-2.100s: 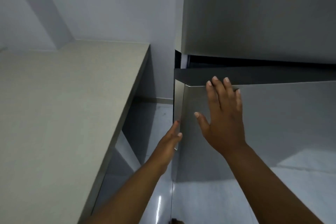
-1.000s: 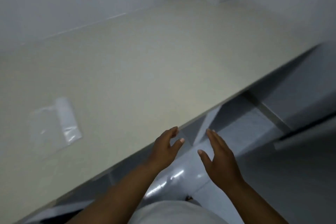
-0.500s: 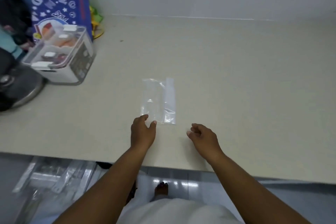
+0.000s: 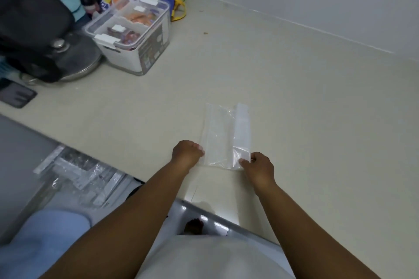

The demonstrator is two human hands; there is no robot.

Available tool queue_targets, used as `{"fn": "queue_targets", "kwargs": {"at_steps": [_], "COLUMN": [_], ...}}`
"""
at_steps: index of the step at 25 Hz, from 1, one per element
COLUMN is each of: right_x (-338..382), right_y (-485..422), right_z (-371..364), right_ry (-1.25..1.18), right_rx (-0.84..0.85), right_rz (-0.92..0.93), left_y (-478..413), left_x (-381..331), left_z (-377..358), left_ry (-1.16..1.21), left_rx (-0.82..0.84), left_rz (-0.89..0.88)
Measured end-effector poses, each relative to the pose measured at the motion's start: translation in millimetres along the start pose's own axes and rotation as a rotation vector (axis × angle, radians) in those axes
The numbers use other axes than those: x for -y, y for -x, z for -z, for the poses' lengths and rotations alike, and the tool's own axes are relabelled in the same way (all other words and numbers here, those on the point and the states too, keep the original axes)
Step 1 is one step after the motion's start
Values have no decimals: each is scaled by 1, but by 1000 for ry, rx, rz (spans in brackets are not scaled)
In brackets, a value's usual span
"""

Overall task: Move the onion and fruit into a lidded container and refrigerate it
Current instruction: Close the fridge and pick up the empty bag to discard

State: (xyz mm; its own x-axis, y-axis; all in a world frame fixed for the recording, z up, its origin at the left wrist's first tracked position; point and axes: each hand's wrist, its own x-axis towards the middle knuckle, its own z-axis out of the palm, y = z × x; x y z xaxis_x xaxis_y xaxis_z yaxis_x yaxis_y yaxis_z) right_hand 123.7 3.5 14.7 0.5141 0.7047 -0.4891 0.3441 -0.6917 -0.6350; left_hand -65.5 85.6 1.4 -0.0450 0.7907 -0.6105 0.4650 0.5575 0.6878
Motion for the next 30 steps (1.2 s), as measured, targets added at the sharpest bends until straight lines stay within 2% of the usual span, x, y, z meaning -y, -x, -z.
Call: {"fn": "queue_targets", "kwargs": {"at_steps": [5, 11, 15, 18, 22, 26, 30], "right_x": [2, -7, -34, -64, -104, -139, -161], "right_y": [30, 90, 134, 141, 117, 70, 14], "right_z": [-23, -95, -145, -186, -249, -326, -401], "right_ry": [73, 235, 349, 409, 520, 627, 684], "right_rx": [193, 535, 737, 803, 763, 693, 643], "right_rz": [243, 554, 643, 539, 316, 177, 127], "left_y": [60, 156, 195, 190, 141, 63, -25], "left_x": [62, 164, 233, 283, 338, 395, 451], "left_z": [28, 44, 37, 27, 14, 6, 7], "left_ry": [184, 386, 538, 601, 620, 546, 429], "left_rx": [-172, -447, -571, -564, -426, -315, -260], "left_rz": [77, 241, 381, 471, 590, 611, 607]}}
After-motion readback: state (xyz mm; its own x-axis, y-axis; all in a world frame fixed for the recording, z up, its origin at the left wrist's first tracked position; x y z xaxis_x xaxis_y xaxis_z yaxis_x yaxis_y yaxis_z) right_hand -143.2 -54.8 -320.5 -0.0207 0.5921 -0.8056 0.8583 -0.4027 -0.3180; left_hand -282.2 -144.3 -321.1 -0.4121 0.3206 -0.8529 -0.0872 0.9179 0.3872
